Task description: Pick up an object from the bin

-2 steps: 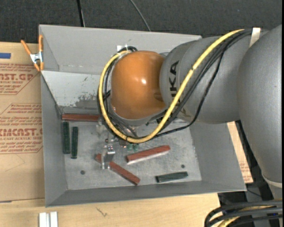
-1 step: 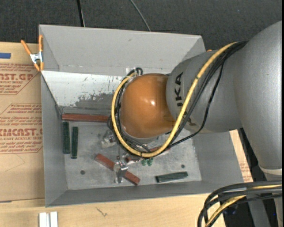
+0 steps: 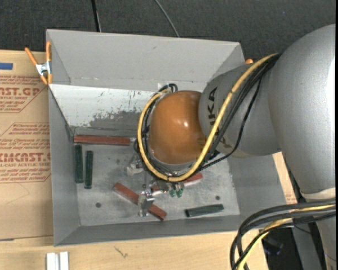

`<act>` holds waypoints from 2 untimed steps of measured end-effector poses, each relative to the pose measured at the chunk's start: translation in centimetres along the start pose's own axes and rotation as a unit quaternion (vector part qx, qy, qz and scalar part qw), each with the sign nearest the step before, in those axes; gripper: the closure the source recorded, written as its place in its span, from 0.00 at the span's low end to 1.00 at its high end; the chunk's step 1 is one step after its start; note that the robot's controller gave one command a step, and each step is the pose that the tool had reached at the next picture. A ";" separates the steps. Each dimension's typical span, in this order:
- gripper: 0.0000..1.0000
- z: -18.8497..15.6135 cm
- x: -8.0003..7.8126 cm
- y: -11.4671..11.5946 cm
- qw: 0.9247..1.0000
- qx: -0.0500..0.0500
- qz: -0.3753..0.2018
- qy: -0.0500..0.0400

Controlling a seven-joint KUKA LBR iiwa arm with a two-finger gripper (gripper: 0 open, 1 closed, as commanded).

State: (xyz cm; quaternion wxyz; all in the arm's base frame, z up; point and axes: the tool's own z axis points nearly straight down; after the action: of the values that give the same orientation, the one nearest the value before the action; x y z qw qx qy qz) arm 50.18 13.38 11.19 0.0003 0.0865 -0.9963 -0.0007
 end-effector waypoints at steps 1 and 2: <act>1.00 3.6 1.3 -0.6 1.000 -0.001 -0.011 -0.009; 1.00 3.6 1.3 -0.6 1.000 -0.001 -0.011 -0.009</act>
Offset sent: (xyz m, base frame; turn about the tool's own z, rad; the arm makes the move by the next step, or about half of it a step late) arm 0.0000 0.0000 0.0000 0.0000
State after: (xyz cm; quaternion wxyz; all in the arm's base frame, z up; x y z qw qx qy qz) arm 49.03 12.55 7.57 -0.0087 0.0974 -0.9952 -0.0025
